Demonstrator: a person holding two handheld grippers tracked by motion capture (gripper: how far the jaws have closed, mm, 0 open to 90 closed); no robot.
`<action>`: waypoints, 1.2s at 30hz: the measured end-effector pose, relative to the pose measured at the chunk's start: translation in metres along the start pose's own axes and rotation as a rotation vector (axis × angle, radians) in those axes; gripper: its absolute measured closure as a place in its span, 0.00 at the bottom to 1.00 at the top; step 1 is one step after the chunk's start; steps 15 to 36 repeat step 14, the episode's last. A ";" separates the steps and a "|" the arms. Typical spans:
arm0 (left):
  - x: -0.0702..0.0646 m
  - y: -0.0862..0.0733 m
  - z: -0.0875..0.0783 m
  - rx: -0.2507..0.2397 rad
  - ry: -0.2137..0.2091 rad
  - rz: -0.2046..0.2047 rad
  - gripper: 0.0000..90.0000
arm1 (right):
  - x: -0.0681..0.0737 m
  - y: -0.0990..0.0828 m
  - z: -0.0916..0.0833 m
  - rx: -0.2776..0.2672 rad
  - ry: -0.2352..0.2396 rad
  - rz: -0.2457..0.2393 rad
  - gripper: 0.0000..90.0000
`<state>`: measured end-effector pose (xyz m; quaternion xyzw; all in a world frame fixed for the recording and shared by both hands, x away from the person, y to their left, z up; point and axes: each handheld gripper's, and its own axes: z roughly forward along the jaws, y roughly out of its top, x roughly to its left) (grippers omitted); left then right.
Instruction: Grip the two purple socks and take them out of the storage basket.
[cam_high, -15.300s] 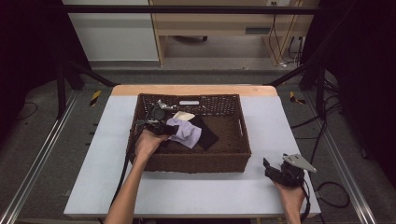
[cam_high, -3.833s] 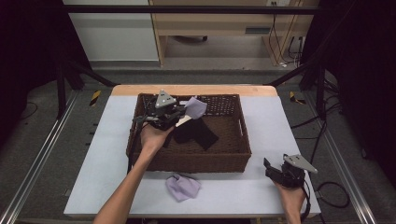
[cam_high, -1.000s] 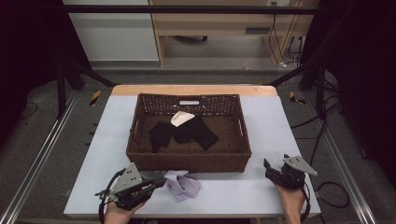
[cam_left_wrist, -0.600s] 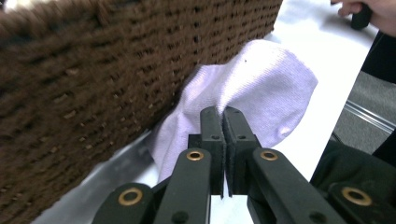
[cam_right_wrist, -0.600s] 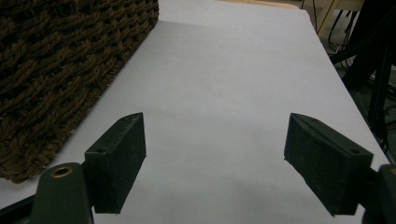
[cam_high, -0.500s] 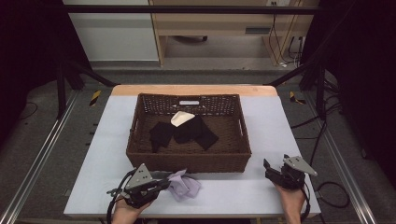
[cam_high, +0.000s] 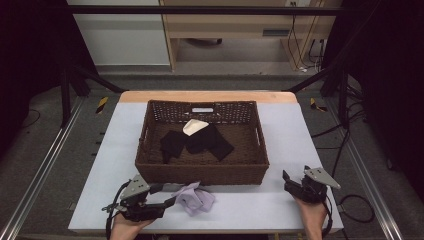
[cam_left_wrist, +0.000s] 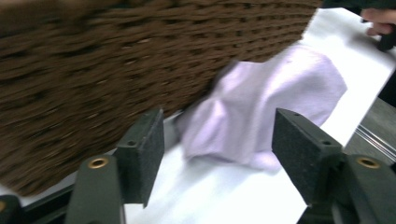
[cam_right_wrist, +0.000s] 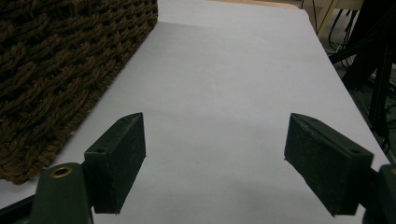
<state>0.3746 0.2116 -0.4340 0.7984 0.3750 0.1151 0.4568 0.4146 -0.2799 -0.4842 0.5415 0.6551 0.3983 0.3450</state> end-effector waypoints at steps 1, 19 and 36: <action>0.002 -0.001 -0.002 -0.003 0.009 -0.006 0.37 | 0.000 0.000 0.000 0.000 0.000 0.000 0.23; 0.041 -0.021 -0.019 -0.015 0.171 -0.098 0.29 | -0.001 0.000 -0.001 -0.002 0.000 0.012 0.22; 0.041 -0.021 -0.019 -0.015 0.171 -0.098 0.29 | -0.001 0.000 -0.001 -0.002 0.000 0.012 0.22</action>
